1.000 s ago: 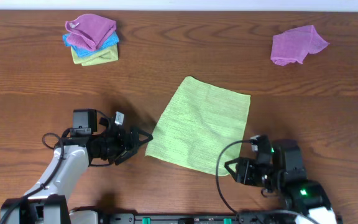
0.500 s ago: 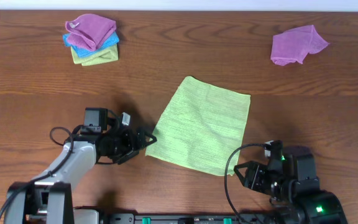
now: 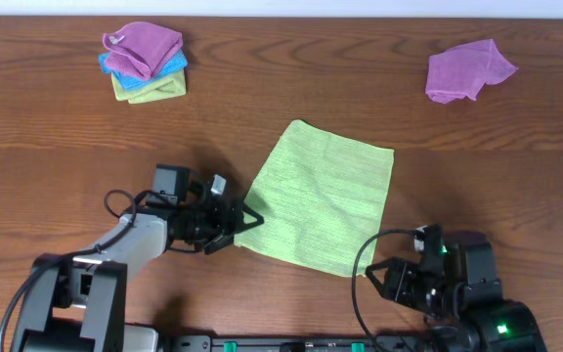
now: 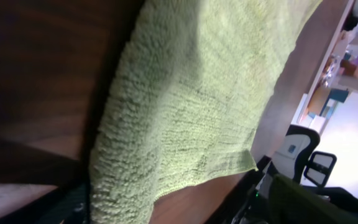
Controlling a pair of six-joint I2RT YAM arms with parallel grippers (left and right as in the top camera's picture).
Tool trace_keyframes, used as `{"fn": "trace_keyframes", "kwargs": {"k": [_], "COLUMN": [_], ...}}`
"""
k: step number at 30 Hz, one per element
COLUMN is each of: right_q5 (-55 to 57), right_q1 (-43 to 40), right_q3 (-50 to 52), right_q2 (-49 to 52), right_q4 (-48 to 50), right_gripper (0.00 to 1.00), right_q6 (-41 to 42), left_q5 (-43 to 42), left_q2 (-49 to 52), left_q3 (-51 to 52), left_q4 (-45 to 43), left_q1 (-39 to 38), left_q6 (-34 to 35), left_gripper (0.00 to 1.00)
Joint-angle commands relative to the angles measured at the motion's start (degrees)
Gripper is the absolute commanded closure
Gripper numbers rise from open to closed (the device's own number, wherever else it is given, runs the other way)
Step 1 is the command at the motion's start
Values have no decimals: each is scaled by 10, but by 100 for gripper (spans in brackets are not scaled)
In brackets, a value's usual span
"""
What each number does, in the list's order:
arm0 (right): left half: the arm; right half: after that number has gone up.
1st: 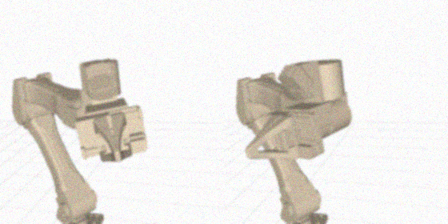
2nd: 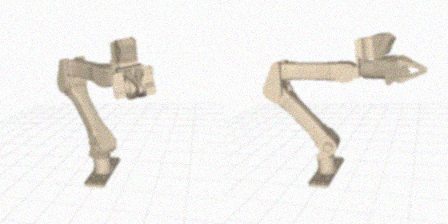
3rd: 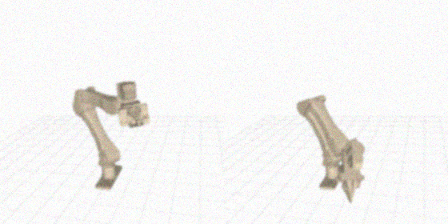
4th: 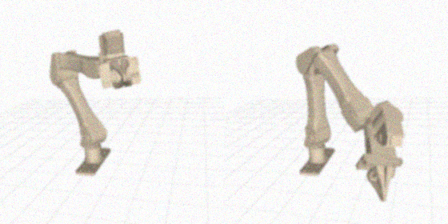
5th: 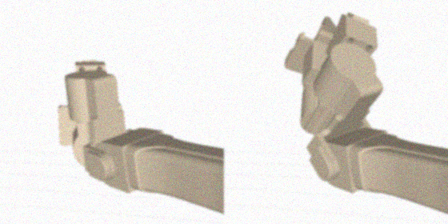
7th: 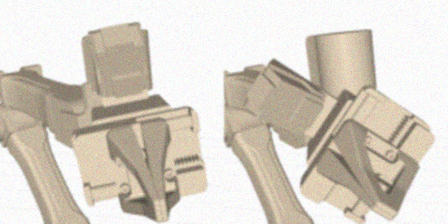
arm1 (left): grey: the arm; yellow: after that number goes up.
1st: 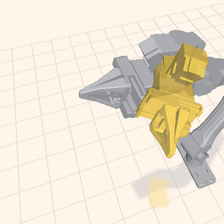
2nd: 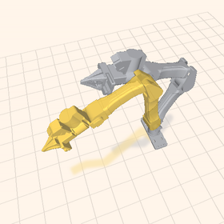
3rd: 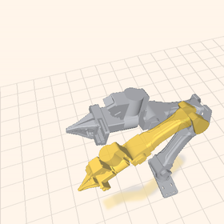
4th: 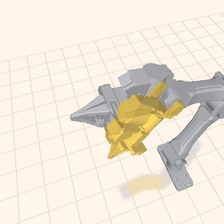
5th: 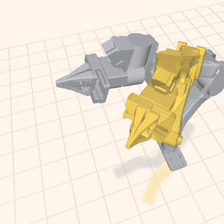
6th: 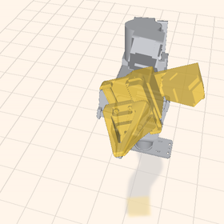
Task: Fold the cloth
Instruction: 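Position both grippers at the near edge of the flat green cloth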
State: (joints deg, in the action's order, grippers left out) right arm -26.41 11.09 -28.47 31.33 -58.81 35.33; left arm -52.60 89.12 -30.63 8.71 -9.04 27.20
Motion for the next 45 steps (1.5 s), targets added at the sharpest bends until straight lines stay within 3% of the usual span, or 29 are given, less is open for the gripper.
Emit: {"fn": "trace_keyframes", "kwargs": {"k": [1, 5, 8, 13, 22, 32, 45], "right_q5": [-7, 17, 40, 61, 61, 61, 81], "right_q1": [-2, -2, -2, -2, -2, -2, -2], "right_q3": [-11, -11, -9, 16, 122, 183, 189], "right_q2": [-3, -3, -3, -3, -3, -3, 74], "right_q4": [-18, -60, -68, -49, 84, 164, 247], "right_gripper": [52, 51, 48, 46, 46, 47, 43], "right_q6": [9, 9, 9, 11, 83, 150, 169], "left_q5": [56, 75, 78, 73, 60, 45, 30], "left_q2": [19, 19, 19, 19, 19, 19, 19], "left_q3": [13, 13, 13, 13, 13, 13, 13], "left_q4": [6, 3, 0, 0, 0, 0, 0], "left_q1": [-7, -7, -7, -7, -7, -7, -7], "left_q6": [-2, -4, -4, -4, -4, -4, -4], "left_gripper": [27, 72, 94, 94, 94, 94, 94]}}
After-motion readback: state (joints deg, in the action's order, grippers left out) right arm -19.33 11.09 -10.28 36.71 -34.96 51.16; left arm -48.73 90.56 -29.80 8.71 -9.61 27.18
